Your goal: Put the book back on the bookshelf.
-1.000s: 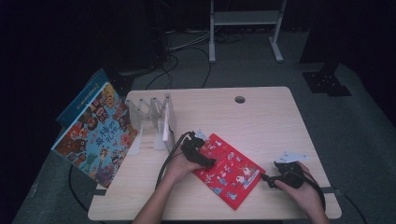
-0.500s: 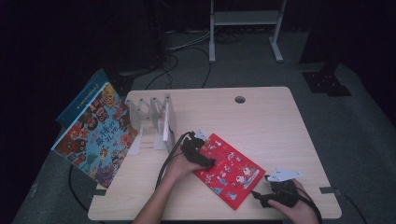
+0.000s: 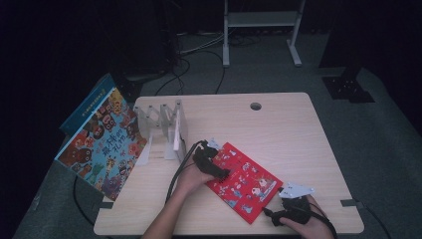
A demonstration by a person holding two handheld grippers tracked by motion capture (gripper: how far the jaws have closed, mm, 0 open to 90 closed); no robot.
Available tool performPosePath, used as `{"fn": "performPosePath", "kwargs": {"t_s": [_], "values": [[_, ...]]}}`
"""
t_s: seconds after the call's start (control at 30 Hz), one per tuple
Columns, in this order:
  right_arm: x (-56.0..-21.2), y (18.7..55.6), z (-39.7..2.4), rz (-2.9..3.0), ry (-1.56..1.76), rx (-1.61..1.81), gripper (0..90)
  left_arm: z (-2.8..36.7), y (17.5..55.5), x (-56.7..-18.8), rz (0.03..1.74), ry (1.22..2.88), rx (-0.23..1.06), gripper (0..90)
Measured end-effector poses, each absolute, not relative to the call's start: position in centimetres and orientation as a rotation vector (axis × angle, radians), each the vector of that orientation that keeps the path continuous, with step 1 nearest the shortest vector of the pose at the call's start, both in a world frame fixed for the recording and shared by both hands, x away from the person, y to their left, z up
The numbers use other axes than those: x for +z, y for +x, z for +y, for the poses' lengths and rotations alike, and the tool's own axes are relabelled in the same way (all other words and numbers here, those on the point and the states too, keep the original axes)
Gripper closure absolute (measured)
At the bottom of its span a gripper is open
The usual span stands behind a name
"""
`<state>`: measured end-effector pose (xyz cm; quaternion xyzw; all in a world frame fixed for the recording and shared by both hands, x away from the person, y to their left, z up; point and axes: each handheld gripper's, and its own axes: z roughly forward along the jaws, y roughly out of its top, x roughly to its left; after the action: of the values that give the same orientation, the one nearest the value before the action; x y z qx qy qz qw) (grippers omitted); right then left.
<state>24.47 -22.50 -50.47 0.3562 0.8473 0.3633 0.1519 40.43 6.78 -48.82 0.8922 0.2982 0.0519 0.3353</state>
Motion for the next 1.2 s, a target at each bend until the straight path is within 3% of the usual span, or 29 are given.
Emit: {"fn": "performPosePath", "kwargs": {"t_s": [0.07,0.6,1.2], "values": [[-50.5,24.4,-21.9,2.455,1.019,1.033,0.2,6.8,40.4,-48.9,0.783,2.32,0.136,0.0],[-50.6,24.5,-21.7,2.457,1.021,1.023,0.0,7.5,40.8,-48.8,0.833,2.23,0.042,0.0],[-50.5,24.3,-22.0,2.458,1.023,1.025,0.0,7.9,40.3,-46.8,0.798,2.16,0.042,0.0]]}}
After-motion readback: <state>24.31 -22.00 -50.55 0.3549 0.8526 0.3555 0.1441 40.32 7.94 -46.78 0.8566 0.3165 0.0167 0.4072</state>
